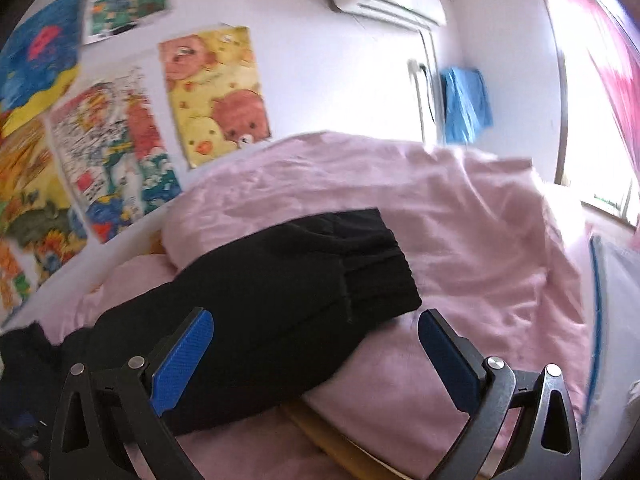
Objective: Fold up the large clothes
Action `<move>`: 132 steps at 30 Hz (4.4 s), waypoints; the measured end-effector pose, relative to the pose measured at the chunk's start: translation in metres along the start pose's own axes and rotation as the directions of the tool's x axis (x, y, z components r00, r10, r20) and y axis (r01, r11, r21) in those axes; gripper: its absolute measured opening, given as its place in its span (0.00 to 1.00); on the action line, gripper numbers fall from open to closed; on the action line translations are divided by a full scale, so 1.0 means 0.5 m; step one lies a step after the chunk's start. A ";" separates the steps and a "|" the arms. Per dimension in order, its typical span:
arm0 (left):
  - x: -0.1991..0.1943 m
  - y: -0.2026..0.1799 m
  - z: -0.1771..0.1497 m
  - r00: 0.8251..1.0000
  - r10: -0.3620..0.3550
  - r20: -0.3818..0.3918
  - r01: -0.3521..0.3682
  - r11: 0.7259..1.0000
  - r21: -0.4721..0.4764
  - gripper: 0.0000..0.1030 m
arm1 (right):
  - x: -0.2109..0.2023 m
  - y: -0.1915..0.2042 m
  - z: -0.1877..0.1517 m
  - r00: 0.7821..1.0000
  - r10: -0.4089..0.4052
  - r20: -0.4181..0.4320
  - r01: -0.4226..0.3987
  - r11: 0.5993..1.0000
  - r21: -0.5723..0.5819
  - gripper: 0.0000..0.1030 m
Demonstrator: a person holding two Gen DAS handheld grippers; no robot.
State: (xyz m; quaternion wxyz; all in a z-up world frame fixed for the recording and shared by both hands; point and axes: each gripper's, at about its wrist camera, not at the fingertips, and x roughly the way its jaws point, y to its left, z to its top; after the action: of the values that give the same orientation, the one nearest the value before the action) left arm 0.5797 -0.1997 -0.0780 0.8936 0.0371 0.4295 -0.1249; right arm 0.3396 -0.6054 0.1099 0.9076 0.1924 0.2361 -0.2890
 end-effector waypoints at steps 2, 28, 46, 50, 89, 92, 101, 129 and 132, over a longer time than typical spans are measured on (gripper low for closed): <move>0.037 -0.004 0.004 1.000 -0.009 0.010 0.009 0.999 -0.041 0.98 | 0.022 -0.010 0.000 1.000 0.004 -0.008 -0.004 1.000 0.029 1.00; -0.071 0.135 -0.019 0.997 -0.079 0.010 0.080 0.986 -0.148 0.99 | -0.119 0.300 -0.031 0.859 0.485 0.164 -0.438 0.862 -0.255 0.14; -0.421 0.419 -0.022 0.853 -0.432 0.293 0.516 0.779 -0.356 0.99 | -0.245 0.776 -0.379 0.627 0.746 -0.226 -0.694 0.402 -0.597 0.11; -0.368 0.446 -0.058 0.835 -0.482 0.264 0.550 0.726 -0.413 0.98 | -0.242 0.826 -0.471 0.625 0.713 -0.319 -0.698 0.326 -0.638 0.11; -0.263 0.591 -0.114 0.984 0.130 0.120 -0.080 0.932 -0.353 0.03 | -0.101 0.844 -0.461 0.815 0.471 -0.337 -0.552 0.457 -0.697 0.64; -0.217 0.596 -0.132 0.978 0.198 0.060 -0.169 0.931 -0.323 0.04 | 0.028 0.820 -0.446 0.877 0.328 -0.350 -0.480 0.585 -0.654 0.64; -0.158 0.623 -0.167 0.980 0.194 0.039 -0.170 0.926 -0.337 0.09 | 0.203 0.766 -0.479 0.744 0.363 -0.561 -0.631 0.657 -0.411 0.66; -0.676 0.698 -0.587 0.952 0.278 0.125 -0.083 0.631 -0.772 0.91 | -0.242 1.057 -0.631 0.730 0.519 -0.445 -0.642 0.298 -0.706 0.87; -0.681 0.723 -0.607 0.945 0.283 0.162 -0.036 0.584 -0.811 0.91 | -0.223 1.095 -0.656 0.739 0.532 -0.413 -0.624 0.312 -0.716 0.87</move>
State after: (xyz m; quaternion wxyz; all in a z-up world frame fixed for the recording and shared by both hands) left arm 0.2374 0.2675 -0.0191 0.8729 -0.3452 0.3063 0.1583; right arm 0.4921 0.0178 0.0197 0.9149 -0.1675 0.3014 0.2100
